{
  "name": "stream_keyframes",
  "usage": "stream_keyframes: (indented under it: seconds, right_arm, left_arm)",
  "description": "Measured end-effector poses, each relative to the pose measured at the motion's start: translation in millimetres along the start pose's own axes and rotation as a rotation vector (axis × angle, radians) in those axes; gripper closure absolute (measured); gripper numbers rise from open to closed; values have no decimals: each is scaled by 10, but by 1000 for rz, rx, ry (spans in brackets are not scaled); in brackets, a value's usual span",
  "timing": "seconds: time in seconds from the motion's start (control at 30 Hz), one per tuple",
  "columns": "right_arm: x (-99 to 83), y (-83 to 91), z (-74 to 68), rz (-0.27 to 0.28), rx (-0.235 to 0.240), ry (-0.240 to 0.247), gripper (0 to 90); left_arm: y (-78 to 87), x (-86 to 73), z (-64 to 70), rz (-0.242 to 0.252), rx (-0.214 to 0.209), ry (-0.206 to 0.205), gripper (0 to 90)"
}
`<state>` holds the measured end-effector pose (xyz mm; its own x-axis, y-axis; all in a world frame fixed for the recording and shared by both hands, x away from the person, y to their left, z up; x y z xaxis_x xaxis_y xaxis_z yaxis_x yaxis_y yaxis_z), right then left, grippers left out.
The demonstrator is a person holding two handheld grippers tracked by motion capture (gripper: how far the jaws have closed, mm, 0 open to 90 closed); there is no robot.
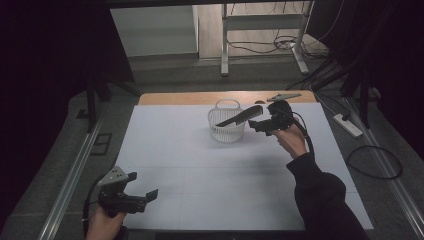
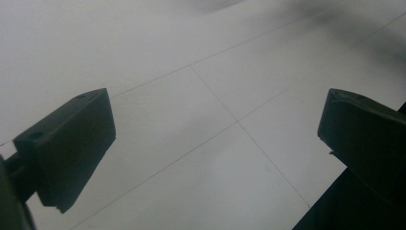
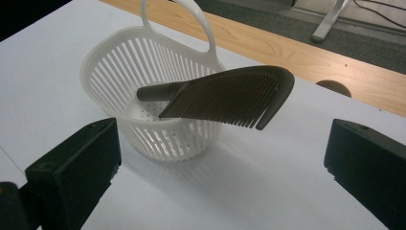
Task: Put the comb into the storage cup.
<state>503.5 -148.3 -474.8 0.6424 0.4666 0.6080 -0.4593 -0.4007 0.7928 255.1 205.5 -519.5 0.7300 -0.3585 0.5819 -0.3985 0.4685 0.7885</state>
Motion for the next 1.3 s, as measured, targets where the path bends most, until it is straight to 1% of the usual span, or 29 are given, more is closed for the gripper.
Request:
stream_keyframes:
  seconds: [0.13, 0.23, 0.3, 0.33, 0.43, 0.63, 0.73, 0.8, 0.9, 1.3]
  right_arm:
    - [-40, 0, -10, -15, -2, 9, 0]
    - [-50, 16, -25, -7, 0, 16, 0]
    - [-51, 29, -41, 0, 3, 22, 0]
    - [-57, 36, -43, -3, -4, 27, 0]
    - [-75, 50, -63, -11, -16, 36, 0]
    - [-112, 82, -134, -11, -15, 53, 0]
    - [-132, 97, -163, -9, -17, 56, 0]
    - [-151, 102, -178, -18, -15, 56, 0]
    - [-171, 113, -198, -10, -12, 52, 0]
    - [-252, 141, -271, -7, -17, 68, 0]
  left_arm:
    - [-1, 3, 4, -2, -6, -7, 0]
    - [4, 2, 5, -3, -12, 0, 0]
    - [10, -4, 1, -9, -10, 7, 0]
    - [12, -6, -2, -11, -8, 9, 0]
    - [18, -11, -11, -12, -2, 8, 0]
    - [28, -17, -20, -9, 0, 6, 0]
    - [28, -19, -20, -8, -2, 5, 0]
    - [26, -19, -18, -9, -1, 4, 0]
    - [22, -19, -12, -12, -1, 0, 0]
    - [25, -18, -14, -8, -7, 3, 0]
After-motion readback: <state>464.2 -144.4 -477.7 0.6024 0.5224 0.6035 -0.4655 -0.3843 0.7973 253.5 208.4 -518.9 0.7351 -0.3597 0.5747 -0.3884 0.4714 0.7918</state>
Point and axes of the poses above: each handheld gripper's, and its own axes: y roughly backward along the jaws, x roughly out of its top, z roughly to its right, the point moved 9 cm from there along -y, roughly forward along the jaws, and after that the axes turned 14 degrees about -z, right-handed, at the moved point
